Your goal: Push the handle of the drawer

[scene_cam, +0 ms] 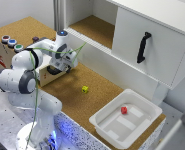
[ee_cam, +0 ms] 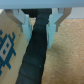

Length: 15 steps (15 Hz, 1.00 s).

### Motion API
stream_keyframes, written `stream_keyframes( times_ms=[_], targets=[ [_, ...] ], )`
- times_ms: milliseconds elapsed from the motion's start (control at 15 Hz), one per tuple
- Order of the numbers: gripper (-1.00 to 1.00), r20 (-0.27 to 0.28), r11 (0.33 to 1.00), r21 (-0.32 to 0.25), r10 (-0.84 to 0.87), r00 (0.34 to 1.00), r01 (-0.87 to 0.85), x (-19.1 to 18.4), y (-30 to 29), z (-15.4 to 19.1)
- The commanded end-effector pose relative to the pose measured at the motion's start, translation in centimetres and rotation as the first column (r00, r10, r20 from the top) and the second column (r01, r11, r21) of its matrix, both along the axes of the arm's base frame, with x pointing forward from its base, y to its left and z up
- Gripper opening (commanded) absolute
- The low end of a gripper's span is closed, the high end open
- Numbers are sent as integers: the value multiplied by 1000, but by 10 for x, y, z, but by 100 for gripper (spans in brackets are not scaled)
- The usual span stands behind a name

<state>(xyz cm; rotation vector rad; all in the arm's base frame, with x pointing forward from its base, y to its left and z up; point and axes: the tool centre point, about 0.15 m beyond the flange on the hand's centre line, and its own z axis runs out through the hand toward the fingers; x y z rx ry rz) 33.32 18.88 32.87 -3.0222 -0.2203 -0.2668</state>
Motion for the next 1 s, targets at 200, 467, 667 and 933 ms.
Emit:
stream_keyframes(
  times_ms=[200, 467, 667, 933],
  targets=[
    [-100, -53, 1000, -24, 10, 999, -11, 1, 116, -32],
    [-100, 12, 999, -3, 36, 999, -36, 1, 154, -14],
    [100, 43, 999, 15, 47, 998, -47, -15, 170, 4],
    [100, 135, 1000, 9, -23, 991, 22, -25, 143, 51]
  ],
)
